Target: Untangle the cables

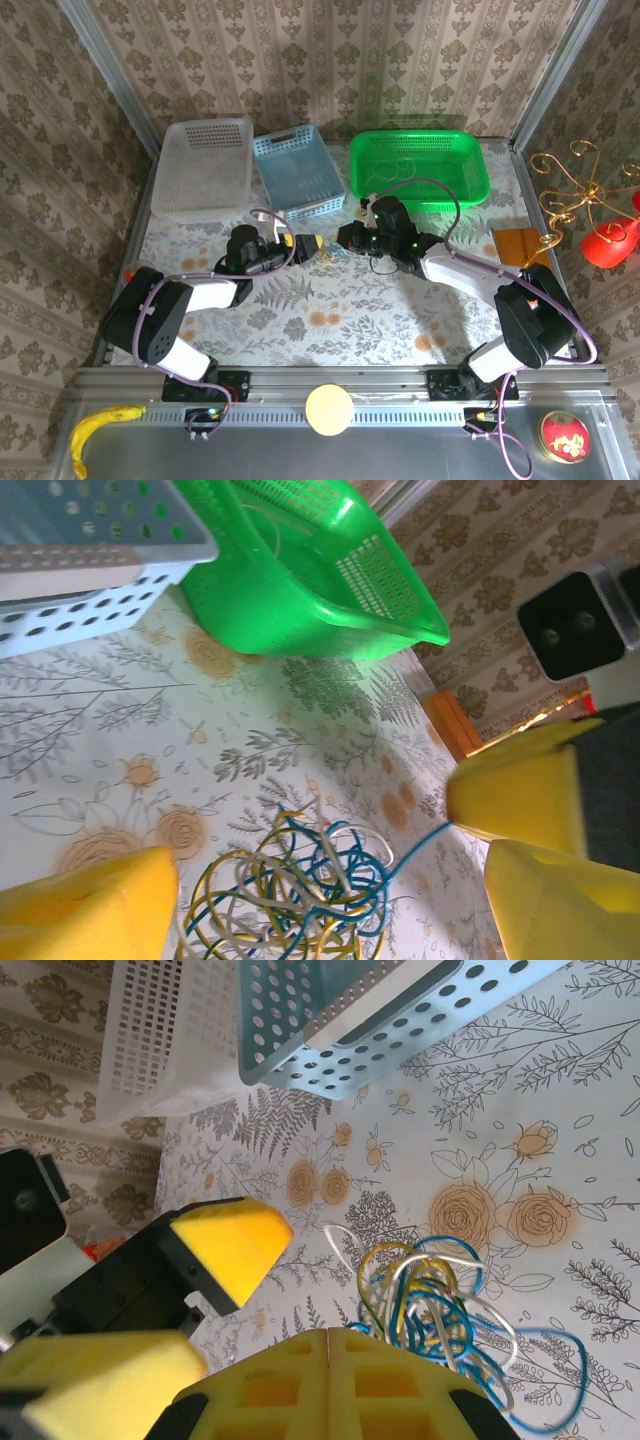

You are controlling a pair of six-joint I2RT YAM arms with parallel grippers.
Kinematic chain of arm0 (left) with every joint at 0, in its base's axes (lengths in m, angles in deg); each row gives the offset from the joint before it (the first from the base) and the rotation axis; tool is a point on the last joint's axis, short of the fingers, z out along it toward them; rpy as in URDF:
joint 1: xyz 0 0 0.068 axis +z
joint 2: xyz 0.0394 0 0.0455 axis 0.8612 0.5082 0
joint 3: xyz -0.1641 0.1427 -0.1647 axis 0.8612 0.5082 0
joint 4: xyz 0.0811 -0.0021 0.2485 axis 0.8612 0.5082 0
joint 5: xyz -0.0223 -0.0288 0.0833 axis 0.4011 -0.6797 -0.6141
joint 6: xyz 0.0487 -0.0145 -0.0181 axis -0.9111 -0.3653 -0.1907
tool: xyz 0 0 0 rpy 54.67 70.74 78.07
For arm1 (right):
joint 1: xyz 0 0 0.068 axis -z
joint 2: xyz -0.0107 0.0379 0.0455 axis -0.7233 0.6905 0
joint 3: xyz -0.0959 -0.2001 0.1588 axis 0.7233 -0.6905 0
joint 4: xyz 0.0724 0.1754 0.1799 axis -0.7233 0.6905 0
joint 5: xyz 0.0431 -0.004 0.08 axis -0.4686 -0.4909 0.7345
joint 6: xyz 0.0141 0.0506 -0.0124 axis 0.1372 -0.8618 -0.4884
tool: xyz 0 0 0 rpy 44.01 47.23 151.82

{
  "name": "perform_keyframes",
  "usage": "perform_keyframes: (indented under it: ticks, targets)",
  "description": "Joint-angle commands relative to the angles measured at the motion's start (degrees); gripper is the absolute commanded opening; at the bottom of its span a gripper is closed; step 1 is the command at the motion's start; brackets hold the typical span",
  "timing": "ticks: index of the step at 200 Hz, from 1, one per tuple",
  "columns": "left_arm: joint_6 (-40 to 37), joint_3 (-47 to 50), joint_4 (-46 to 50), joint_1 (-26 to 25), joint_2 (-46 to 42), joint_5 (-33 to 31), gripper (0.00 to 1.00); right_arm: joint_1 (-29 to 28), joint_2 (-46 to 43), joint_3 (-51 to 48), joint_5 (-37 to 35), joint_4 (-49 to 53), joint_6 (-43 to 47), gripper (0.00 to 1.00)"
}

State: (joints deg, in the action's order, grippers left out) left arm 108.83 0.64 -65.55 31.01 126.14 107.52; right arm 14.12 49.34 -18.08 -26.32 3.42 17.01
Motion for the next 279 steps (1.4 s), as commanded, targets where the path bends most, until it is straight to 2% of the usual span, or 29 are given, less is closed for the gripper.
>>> perform_keyframes:
  ticks: [1, 66, 97, 149, 279]
  targets:
    - [0.36, -1.90, -0.72, 1.19, 0.78, 2.32, 0.83, 0.64, -0.08, 0.27, 2.26, -1.61, 0.85, 0.00]
    - [-15.72, -6.97, 17.12, -0.06, -2.61, 0.90, 0.90, 0.74, 0.43, 3.41, 5.16, 0.74, 4.10, 0.00]
    - [-20.19, -7.80, 21.18, -1.84, -3.67, 0.15, 0.91, 0.74, 0.67, 4.12, 5.60, 0.91, 4.13, 0.00]
    - [-21.41, -7.95, 21.98, -2.72, -3.09, -1.32, 0.91, 0.74, 0.46, 4.59, 6.62, 0.83, 3.59, 0.00]
    - [-21.42, -9.16, 18.04, -3.96, -0.16, 0.88, 0.93, -1.36, 1.37, 5.01, 7.58, -0.93, 1.87, 0.00]
